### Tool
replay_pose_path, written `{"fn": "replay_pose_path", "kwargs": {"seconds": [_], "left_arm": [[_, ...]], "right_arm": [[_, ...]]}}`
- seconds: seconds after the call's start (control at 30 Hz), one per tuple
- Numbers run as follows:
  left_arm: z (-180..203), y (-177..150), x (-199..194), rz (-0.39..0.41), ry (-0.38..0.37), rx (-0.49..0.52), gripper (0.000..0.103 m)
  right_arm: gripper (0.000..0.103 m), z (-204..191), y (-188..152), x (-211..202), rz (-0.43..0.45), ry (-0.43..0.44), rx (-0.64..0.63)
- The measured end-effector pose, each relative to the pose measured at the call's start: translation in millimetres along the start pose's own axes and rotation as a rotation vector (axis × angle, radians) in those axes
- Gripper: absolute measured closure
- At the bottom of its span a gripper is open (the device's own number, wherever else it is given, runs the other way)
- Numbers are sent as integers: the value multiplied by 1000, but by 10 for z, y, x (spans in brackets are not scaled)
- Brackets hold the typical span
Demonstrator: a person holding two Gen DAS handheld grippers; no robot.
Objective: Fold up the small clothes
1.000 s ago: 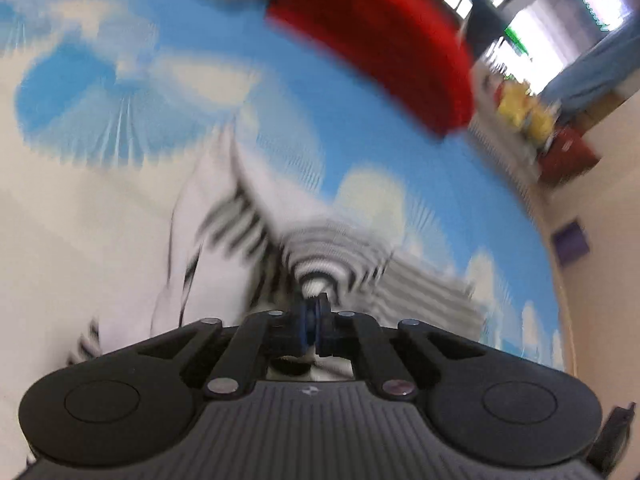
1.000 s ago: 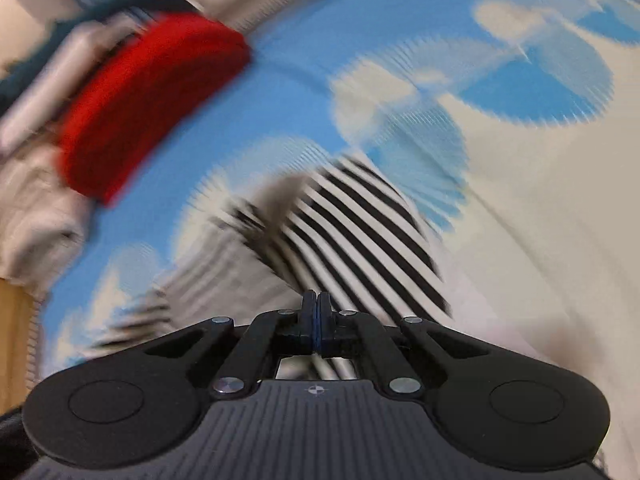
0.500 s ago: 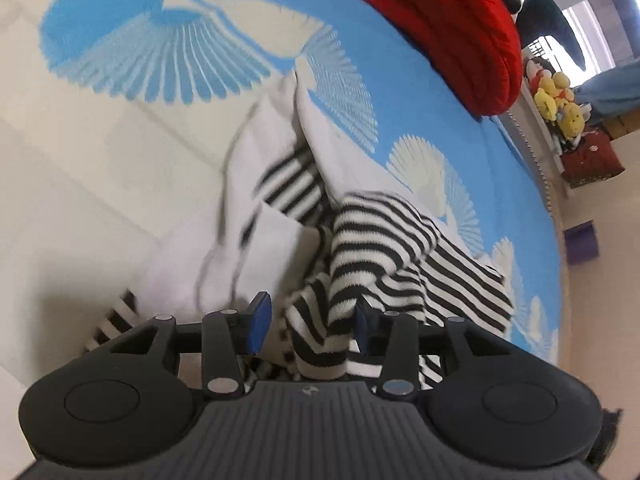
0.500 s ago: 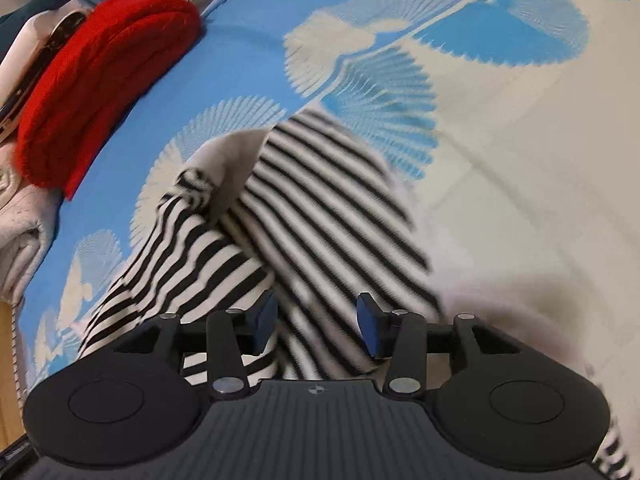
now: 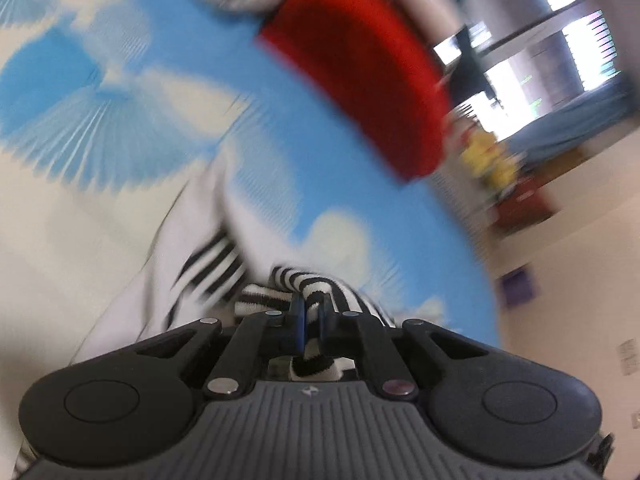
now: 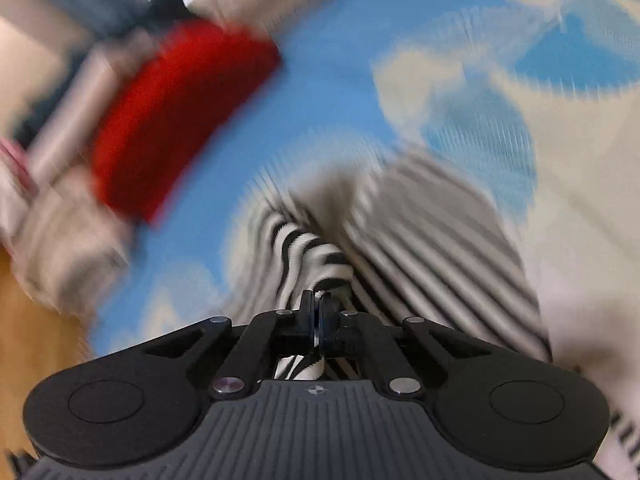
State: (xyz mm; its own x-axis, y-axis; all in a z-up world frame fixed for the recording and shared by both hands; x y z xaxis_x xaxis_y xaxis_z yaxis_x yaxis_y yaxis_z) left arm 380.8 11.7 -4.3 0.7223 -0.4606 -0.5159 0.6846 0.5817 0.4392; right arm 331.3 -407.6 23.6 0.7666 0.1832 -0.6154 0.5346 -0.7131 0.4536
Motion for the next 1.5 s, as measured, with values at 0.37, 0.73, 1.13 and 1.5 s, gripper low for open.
{"fn": "replay_pose_path", "kwargs": {"seconds": [0.37, 0.73, 1.13, 1.5], "left_arm": [[-601, -429, 240, -380, 226, 51, 69], [-526, -550, 371, -349, 188, -24, 89], [-747, -510, 357, -350, 358, 35, 98], [-476, -695, 601, -415, 300, 209, 90]], "right_arm": [[100, 923, -474, 229, -349, -382, 79], [53, 729, -390, 315, -273, -357, -27], [102, 864, -581, 141, -315, -430, 66], [60, 137, -475, 219, -261, -127, -200]]}}
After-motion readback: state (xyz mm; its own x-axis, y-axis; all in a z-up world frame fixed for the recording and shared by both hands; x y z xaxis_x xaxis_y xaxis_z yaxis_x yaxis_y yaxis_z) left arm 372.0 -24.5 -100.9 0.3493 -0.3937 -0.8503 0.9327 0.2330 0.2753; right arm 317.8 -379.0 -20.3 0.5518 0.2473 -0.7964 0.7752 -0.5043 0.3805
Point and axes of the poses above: each gripper's, at about its wrist camera, not at the fingertips, and x roughly the way its jaws point, z to its right, y to its top, the point moved 8 cm from there along x, roughly the way its jaws point, and after that the axes turned 4 degrees about -y, right-handed, at the moved point
